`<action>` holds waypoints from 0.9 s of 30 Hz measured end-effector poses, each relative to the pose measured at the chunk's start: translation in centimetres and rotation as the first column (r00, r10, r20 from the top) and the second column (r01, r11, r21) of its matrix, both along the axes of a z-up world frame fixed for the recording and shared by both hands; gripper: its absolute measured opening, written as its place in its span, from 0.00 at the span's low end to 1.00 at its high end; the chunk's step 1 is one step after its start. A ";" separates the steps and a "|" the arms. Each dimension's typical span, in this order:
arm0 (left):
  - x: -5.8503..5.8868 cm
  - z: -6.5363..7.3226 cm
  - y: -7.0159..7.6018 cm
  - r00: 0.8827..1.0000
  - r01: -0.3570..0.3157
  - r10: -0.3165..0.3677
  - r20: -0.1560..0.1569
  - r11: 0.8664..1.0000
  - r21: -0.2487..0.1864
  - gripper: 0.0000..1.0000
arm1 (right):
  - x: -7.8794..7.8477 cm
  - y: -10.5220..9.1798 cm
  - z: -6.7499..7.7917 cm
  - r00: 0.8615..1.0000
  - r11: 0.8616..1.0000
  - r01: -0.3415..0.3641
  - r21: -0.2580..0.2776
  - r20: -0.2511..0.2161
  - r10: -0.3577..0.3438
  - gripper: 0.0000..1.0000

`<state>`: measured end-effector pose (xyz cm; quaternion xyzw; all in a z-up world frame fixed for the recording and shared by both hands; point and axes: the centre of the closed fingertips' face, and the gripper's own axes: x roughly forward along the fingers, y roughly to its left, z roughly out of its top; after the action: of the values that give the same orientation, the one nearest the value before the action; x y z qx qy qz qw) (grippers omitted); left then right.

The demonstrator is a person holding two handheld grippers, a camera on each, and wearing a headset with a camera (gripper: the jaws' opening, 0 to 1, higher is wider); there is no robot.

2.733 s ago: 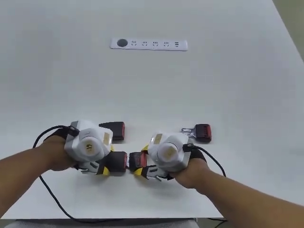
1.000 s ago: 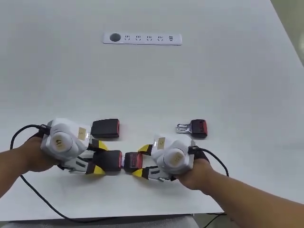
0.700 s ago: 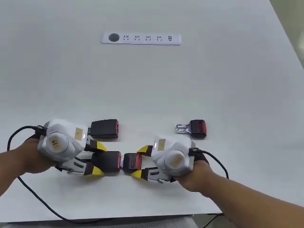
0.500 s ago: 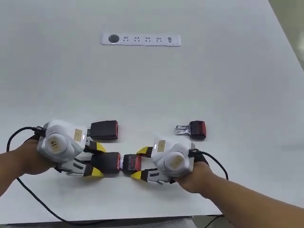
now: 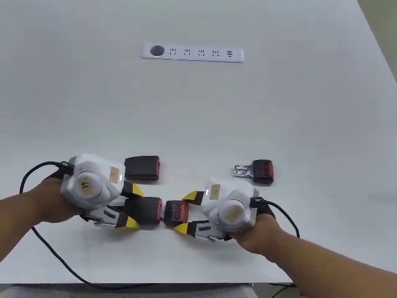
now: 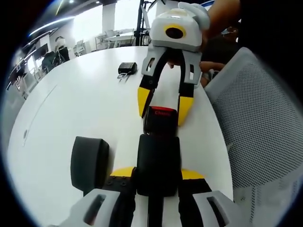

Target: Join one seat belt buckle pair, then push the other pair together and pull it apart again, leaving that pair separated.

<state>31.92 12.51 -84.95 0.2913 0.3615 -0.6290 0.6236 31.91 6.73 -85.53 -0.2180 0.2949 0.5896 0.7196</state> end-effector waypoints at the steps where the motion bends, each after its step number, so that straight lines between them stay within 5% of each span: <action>1: 0.0 0.0 0.0 1.000 -0.003 0.003 -0.003 1.000 0.009 0.35 | -0.1 0.0 0.0 1.000 1.000 -0.006 -0.007 0.009 0.006 0.34; 5: -0.2 -0.1 0.9 0.998 -0.037 0.040 -0.043 0.997 0.071 0.37 | -0.6 -0.3 0.0 1.000 0.999 -0.020 -0.030 0.007 0.020 0.39; 8: -0.6 0.7 0.7 0.999 -0.038 0.040 -0.036 0.999 0.030 0.44 | -0.9 -0.3 0.6 1.000 1.000 -0.001 0.004 -0.020 0.002 0.54; 10: -0.7 1.2 0.6 0.992 -0.116 0.116 -0.056 0.993 0.012 0.55 | -0.8 -0.5 1.1 1.000 1.000 0.018 0.016 -0.022 -0.018 0.58; 17: -0.2 2.5 1.7 0.988 -0.153 0.153 0.008 0.988 0.000 0.85 | -0.2 -0.9 2.8 0.998 0.996 0.065 0.057 -0.024 -0.064 0.67; 27: 3.2 4.4 3.1 0.968 -0.240 0.243 0.062 0.969 -0.052 0.96 | 2.3 -3.9 5.5 0.993 0.990 0.120 0.077 0.010 -0.121 0.74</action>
<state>35.15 15.60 -80.58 0.2525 0.3592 -0.5458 0.7137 34.26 2.81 -80.02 -0.1763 0.2797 0.5542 0.7639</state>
